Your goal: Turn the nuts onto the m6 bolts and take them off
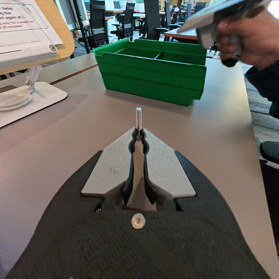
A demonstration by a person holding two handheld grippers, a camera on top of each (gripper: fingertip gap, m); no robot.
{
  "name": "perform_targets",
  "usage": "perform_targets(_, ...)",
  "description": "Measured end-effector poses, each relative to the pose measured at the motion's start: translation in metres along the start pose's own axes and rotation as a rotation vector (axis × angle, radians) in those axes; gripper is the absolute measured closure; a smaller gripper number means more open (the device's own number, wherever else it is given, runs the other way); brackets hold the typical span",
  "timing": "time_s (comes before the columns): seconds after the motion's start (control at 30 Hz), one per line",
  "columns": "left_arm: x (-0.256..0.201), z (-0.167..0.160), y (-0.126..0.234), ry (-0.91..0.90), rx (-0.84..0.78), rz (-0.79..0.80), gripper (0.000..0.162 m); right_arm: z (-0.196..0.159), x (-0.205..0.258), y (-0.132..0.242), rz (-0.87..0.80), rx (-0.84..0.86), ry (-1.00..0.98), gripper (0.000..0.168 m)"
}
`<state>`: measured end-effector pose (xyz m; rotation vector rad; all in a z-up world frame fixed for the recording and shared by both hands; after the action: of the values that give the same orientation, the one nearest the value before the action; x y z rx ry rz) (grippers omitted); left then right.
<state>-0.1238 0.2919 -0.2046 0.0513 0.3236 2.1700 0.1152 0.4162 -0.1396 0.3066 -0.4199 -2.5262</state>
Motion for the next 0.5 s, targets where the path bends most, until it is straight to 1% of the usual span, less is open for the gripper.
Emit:
perform_targets(0.03, -0.003, 0.0, -0.002, -0.012, 0.001, -0.009, 0.159, -0.02, -0.009, -0.007, -0.011, 0.075, -0.011, 0.165)
perform_targets(0.07, -0.006, 0.001, -0.003, -0.023, 0.003, -0.024, 0.159, -0.036, -0.012, -0.011, 0.004, 0.139, -0.025, 0.154)
perform_targets(0.1, -0.009, 0.001, -0.004, -0.031, -0.002, -0.042, 0.159, -0.046, -0.01, -0.013, 0.027, 0.177, -0.041, 0.146)
perform_targets(0.13, -0.012, 0.003, -0.005, -0.035, -0.013, -0.058, 0.159, -0.05, -0.009, -0.012, 0.039, 0.187, -0.05, 0.146)
perform_targets(0.17, -0.015, 0.004, -0.006, -0.032, -0.027, -0.077, 0.159, -0.047, -0.009, -0.008, 0.029, 0.168, -0.056, 0.146)
perform_targets(0.2, -0.018, 0.006, -0.007, -0.025, -0.043, -0.091, 0.159, -0.038, -0.008, -0.002, 0.022, 0.12, -0.065, 0.146)
perform_targets(0.23, -0.019, 0.009, -0.008, -0.021, -0.061, -0.097, 0.159, -0.025, 0.001, 0.006, 0.05, 0.057, -0.079, 0.148)
perform_targets(0.3, -0.022, 0.013, -0.01, -0.017, -0.09, -0.11, 0.159, -0.004, 0.039, 0.022, 0.178, -0.037, -0.081, 0.152)
perform_targets(0.33, -0.024, 0.015, -0.012, -0.015, -0.102, -0.118, 0.159, 0.0, 0.063, 0.027, 0.25, -0.047, -0.067, 0.149)
perform_targets(0.4, -0.031, 0.017, -0.016, -0.018, -0.113, -0.152, 0.159, 0.003, 0.122, 0.035, 0.418, -0.067, -0.025, 0.14)
perform_targets(0.43, -0.034, 0.017, -0.018, -0.022, -0.111, -0.158, 0.159, 0.002, 0.149, 0.036, 0.482, -0.072, -0.004, 0.14)
perform_targets(0.5, -0.038, 0.014, -0.021, -0.035, -0.088, -0.164, 0.159, -0.003, 0.193, 0.032, 0.564, -0.074, 0.035, 0.138)
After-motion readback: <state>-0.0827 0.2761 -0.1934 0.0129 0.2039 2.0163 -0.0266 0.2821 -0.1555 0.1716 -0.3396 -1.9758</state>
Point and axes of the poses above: each gripper's, where its closed fingertips meet, y back along the fingers, z out of its top, x = y × z across the jaws, the point moved 3 cm from there along y, back along the fingers, and after that the axes turned 14 degrees about -z, right-handed, at the moved point
